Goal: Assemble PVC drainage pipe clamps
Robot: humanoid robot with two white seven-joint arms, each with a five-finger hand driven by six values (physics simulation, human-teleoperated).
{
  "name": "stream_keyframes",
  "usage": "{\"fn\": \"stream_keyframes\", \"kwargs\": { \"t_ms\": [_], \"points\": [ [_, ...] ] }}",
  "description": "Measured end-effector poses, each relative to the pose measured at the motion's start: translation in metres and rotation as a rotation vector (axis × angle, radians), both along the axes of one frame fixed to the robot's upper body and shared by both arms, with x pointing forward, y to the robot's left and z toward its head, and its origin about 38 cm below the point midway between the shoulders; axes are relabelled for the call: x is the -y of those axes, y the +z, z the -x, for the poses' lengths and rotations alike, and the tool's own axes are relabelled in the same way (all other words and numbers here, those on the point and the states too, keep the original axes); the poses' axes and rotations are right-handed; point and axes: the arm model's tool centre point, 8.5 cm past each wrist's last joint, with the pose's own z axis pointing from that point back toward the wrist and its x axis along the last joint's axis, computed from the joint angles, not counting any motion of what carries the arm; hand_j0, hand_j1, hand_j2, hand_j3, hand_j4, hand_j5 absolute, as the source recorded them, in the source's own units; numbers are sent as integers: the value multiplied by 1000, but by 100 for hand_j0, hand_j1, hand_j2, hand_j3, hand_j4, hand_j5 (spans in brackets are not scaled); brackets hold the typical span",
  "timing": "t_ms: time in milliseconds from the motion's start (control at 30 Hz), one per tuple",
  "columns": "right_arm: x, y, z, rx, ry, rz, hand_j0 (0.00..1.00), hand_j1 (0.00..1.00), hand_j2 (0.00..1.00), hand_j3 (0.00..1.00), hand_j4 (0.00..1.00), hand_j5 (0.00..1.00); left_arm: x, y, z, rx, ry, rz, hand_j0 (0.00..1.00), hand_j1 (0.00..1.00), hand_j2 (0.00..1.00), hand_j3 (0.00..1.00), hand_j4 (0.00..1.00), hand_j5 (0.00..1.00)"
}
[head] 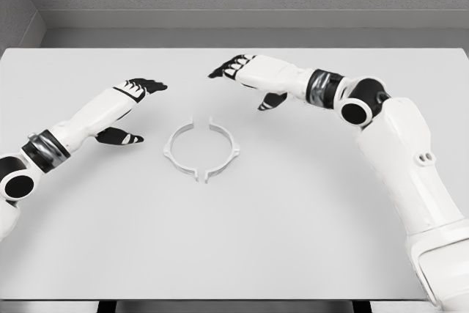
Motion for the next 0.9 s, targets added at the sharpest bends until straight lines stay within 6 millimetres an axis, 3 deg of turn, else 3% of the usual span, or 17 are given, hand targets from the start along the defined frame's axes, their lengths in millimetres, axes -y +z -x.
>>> {"fn": "stream_keyframes", "kwargs": {
  "t_ms": [100, 200, 233, 333, 500, 900],
  "points": [
    [65, -6, 21, -17, -63, -33, 100, 100, 100, 100, 100, 100, 3, -2, 0, -4, -7, -2, 100, 100, 100, 100, 100, 100],
    [125, -43, 79, -86, -134, -58, 100, 100, 100, 100, 100, 100, 8, -6, 0, -12, -13, -1, 100, 100, 100, 100, 100, 100],
    [141, -46, 96, -83, -160, -62, 100, 100, 100, 100, 100, 100, 10, -7, 0, -14, -15, 1, 100, 100, 100, 100, 100, 100],
    [179, -9, 108, 21, -237, -99, 100, 100, 100, 100, 100, 100, 15, -10, 0, -19, -19, 9, 100, 100, 100, 100, 100, 100],
    [201, 15, 112, 81, -286, -115, 100, 100, 100, 100, 100, 100, 19, -13, 0, -26, -22, 18, 100, 100, 100, 100, 100, 100],
    [205, 16, 111, 85, -297, -117, 100, 100, 100, 100, 100, 100, 32, -20, 2, -39, -36, 37, 100, 100, 100, 100, 100, 100]
  ]
}}
